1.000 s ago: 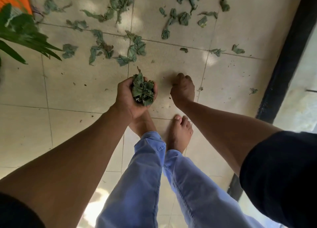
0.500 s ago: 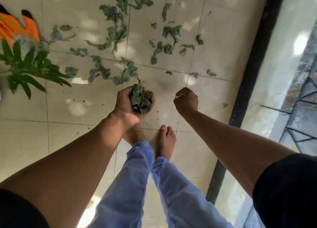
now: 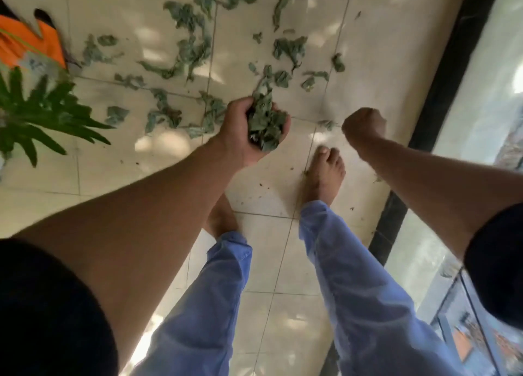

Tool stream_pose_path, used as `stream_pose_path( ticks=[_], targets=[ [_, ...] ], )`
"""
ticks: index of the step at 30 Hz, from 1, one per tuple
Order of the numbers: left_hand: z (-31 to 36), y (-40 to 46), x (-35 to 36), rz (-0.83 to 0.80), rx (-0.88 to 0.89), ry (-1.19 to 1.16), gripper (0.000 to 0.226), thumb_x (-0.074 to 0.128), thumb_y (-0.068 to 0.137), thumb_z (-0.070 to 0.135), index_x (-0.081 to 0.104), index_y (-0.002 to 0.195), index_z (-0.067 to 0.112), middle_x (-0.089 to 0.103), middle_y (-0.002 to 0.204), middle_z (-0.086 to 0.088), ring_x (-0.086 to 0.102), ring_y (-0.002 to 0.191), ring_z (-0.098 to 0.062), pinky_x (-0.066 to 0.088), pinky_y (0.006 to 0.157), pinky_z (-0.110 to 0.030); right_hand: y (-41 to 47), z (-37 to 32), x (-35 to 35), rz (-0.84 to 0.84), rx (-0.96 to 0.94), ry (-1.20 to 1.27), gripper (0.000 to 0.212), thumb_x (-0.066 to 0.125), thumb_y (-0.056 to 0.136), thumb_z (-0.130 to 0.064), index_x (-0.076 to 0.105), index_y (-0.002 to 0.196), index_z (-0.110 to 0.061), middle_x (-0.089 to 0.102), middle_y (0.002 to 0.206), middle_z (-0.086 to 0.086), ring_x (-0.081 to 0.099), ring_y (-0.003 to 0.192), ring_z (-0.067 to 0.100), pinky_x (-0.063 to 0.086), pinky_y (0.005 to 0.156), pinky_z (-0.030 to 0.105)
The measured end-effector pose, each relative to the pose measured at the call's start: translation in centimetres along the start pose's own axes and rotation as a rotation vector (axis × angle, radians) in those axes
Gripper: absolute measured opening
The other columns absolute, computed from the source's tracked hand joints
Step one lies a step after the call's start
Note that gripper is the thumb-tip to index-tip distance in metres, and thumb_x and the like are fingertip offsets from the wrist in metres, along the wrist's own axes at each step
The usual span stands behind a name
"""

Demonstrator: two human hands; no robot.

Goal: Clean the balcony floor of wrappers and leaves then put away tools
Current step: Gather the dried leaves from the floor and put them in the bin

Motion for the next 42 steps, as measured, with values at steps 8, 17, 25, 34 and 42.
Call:
stream_pose_path(
  ticks=[8,17,25,34,42],
  targets=[
    [-3.9,7.1,-4.4,0.091,0.012,-0.005,0.025,0.049,0.093,0.018,0.061,0.074,0.005,0.059,0.080,-0.010,0.063,0.074,-0.026,0.059,0.073,-0.033,10.2,2.0,-1.5,-0.102,-0.148,-0.045,0.053,0.069,0.075,-0.041,0.051,0.115,-0.011,0.049,0.117,0.017,0.048,0.114,0.039,0.040,0.090,0.037],
    [-5.0,8.6,-7.5,0.157,0.109,-0.193,0.015,0.058,0.079,0.018,0.065,0.076,0.006,0.061,0.083,-0.010,0.063,0.079,-0.026,0.059,0.074,-0.032,12.3,2.7,1.7,-0.116,-0.059,0.151,0.067,0.079,0.077,-0.043,0.045,0.127,-0.015,0.049,0.121,0.009,0.050,0.101,0.024,0.047,0.083,0.033],
    [-3.9,9.1,-5.3,0.141,0.151,-0.206,0.018,0.058,0.076,0.019,0.067,0.075,0.004,0.065,0.085,-0.012,0.066,0.081,-0.028,0.059,0.078,-0.032,7.0,-6.4,7.4,-0.121,-0.472,0.222,0.045,0.071,0.087,-0.007,0.048,0.126,-0.010,0.046,0.120,0.013,0.051,0.090,0.019,0.059,0.078,0.033],
    [-0.9,9.6,-5.7,0.090,0.207,-0.336,0.031,0.050,0.095,0.024,0.069,0.079,0.006,0.066,0.086,-0.009,0.066,0.082,-0.026,0.057,0.083,-0.031,9.5,-9.4,4.4,0.106,-0.683,0.046,0.054,0.065,0.080,-0.011,0.053,0.132,-0.014,0.052,0.118,0.010,0.050,0.103,0.024,0.048,0.082,0.029],
    [-0.1,10.0,-8.6,0.054,0.252,-0.358,0.017,0.057,0.079,0.023,0.064,0.090,0.012,0.061,0.093,-0.006,0.063,0.087,-0.026,0.058,0.081,-0.033,17.5,-8.0,-0.2,0.004,-0.273,0.010,0.057,0.070,0.080,-0.020,0.046,0.132,-0.017,0.043,0.128,0.011,0.044,0.111,0.029,0.047,0.089,0.036]
  ],
)
Point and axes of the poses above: each hand's wrist, its own y-axis towards the middle knuckle, its own x-axis out of the palm, z = x × y, the point moved 3 cm from there along y, towards the middle knuckle
